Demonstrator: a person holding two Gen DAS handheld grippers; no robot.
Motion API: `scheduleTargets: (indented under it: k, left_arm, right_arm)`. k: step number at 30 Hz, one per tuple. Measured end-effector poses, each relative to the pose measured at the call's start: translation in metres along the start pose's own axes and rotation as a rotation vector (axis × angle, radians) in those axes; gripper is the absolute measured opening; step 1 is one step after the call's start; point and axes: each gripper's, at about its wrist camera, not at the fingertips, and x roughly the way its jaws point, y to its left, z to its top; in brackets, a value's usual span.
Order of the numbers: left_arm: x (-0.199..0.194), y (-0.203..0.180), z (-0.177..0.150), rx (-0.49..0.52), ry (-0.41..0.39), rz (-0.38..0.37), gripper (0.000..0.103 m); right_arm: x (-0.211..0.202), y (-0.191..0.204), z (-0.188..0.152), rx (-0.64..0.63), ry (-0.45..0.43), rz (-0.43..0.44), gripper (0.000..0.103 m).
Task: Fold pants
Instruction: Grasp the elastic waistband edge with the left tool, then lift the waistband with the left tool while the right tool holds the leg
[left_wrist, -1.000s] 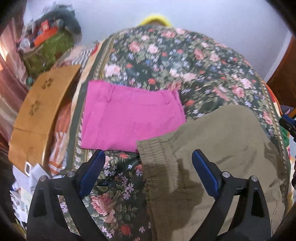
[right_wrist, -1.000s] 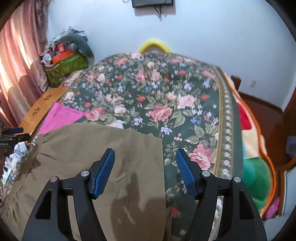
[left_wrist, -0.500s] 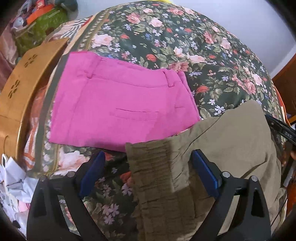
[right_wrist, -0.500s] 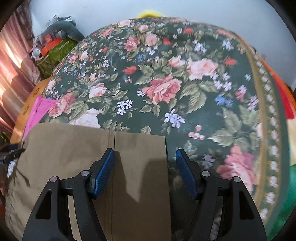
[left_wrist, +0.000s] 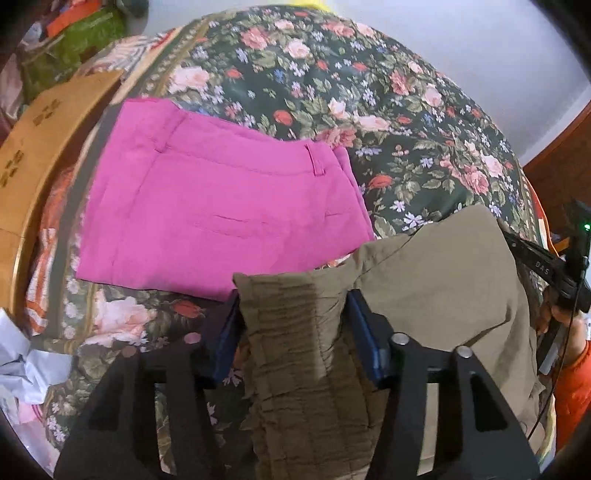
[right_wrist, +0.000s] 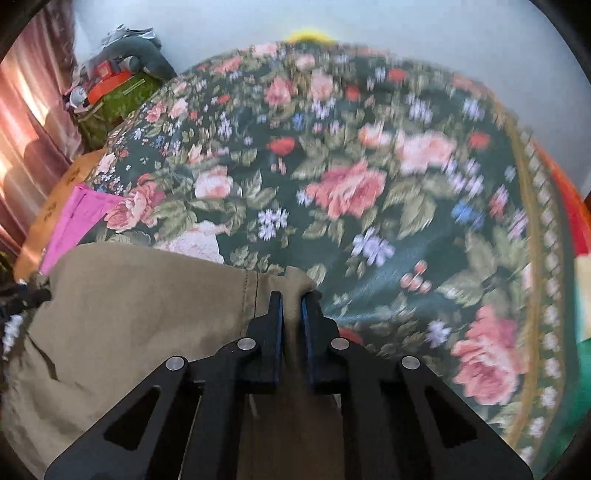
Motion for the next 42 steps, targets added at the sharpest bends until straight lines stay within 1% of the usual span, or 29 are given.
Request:
scheduleTargets:
  k: [4, 6, 9, 12, 14, 16, 18, 21, 26, 31, 37, 42]
  left_arm:
    - [-0.018, -0.010, 0.001, 0.053, -0.048, 0.070, 0.047]
    - [-0.032, -0.015, 0.003, 0.075, -0.084, 0.086, 0.046]
    - [-0.061, -0.026, 0.008, 0.108, -0.147, 0.093, 0.045]
    - [-0.092, -0.040, 0.013, 0.134, -0.212, 0.085, 0.045]
    - [-0.114, -0.050, 0.015, 0.152, -0.250, 0.076, 0.045]
    - [-0.129, -0.056, 0.013, 0.168, -0.271, 0.070, 0.045]
    - [-0.140, -0.063, 0.008, 0.185, -0.280, 0.072, 0.045]
    - [-0.151, -0.070, -0.002, 0.204, -0.281, 0.074, 0.045]
    - [-0.168, -0.074, -0.026, 0.214, -0.282, 0.052, 0.045]
    - [-0.186, -0.074, -0.055, 0.240, -0.287, 0.046, 0.045]
    - [-0.199, -0.069, -0.094, 0.267, -0.284, 0.065, 0.045]
    - [-0.204, -0.065, -0.127, 0.283, -0.277, 0.078, 0.045]
  right_arm:
    - [-0.025, 0.001, 0.006, -0.031, -0.081, -0.044, 0.007]
    - [-0.041, 0.002, 0.013, -0.040, -0.117, -0.053, 0.007]
    - [-0.076, 0.004, 0.026, -0.062, -0.196, -0.067, 0.007]
    - [-0.112, 0.008, 0.037, -0.055, -0.275, -0.070, 0.007]
    - [-0.143, 0.007, 0.040, -0.039, -0.328, -0.064, 0.007]
    - [-0.163, 0.008, 0.038, -0.035, -0.356, -0.058, 0.007]
    - [-0.179, 0.011, 0.029, -0.051, -0.373, -0.064, 0.007]
    - [-0.200, 0.016, 0.008, -0.067, -0.382, -0.065, 0.007]
    - [-0.228, 0.020, -0.031, -0.057, -0.391, -0.045, 0.007]
    - [-0.248, 0.033, -0.065, -0.071, -0.398, -0.038, 0.007]
    - [-0.271, 0.050, -0.108, -0.069, -0.398, -0.011, 0.007]
    - [-0.275, 0.060, -0.141, -0.060, -0.372, -0.008, 0.007]
